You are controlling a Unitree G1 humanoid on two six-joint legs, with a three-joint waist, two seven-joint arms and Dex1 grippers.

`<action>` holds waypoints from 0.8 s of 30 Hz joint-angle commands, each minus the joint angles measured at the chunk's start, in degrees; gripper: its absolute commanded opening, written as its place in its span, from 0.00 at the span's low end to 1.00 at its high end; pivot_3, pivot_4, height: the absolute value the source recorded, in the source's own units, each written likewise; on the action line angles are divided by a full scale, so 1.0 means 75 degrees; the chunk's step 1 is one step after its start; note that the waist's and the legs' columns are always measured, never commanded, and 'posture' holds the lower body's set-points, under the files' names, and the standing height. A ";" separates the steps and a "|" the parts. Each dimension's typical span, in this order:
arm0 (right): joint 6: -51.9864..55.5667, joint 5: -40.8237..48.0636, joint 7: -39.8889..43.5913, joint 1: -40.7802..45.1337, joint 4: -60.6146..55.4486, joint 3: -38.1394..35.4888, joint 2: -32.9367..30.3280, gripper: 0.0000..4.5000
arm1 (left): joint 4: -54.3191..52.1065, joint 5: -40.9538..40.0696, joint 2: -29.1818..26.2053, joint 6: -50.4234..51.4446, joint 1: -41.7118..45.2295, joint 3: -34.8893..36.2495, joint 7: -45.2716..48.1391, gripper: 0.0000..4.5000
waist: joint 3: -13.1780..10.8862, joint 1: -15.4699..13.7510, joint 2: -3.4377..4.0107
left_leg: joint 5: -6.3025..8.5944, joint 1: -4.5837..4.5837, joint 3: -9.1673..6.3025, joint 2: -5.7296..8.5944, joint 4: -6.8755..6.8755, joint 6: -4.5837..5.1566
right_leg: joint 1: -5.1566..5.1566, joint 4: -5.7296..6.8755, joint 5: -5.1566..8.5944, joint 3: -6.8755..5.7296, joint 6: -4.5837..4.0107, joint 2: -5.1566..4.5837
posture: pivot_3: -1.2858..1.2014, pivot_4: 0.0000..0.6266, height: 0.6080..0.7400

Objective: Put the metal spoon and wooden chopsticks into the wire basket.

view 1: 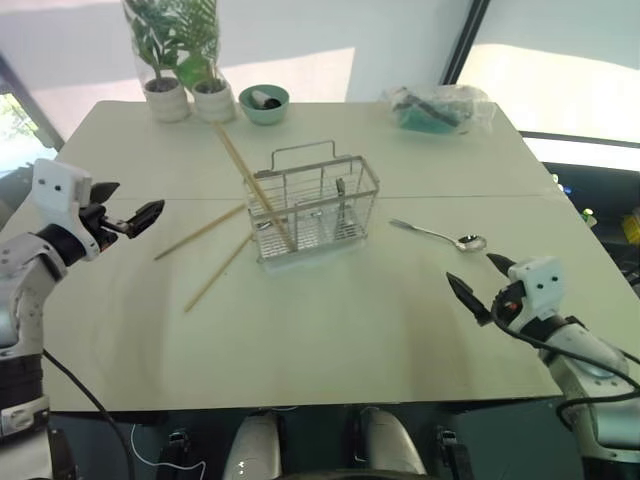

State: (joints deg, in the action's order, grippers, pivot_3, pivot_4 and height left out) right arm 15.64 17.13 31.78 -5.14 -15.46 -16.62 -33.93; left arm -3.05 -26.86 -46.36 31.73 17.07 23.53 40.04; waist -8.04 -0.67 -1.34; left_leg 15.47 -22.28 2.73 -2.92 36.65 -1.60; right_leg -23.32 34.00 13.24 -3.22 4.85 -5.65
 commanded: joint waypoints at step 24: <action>-0.3670 -0.2875 0.4760 0.8452 0.9053 0.4024 -0.1205 0.95 | -0.2279 -0.2068 -0.0804 0.2213 0.3473 -0.3497 0.2815 1.00 | -0.0036 0.0065 0.0013 | -0.0002 -0.0012 -0.0004 0.0007 0.0029 0.0005 | 0.0012 0.0008 -0.0001 0.0008 0.0009 0.0017 | 0.52 0.24 0.83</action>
State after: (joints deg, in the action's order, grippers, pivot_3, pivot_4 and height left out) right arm -8.96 -2.02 68.32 55.41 47.99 13.24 -43.12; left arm -20.13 -43.28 -52.60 49.13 41.49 -2.17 60.49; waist -8.31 -0.18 -1.24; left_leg 15.46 -22.37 2.70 -2.87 36.87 -1.56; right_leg -23.23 34.07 13.23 -3.15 4.92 -5.52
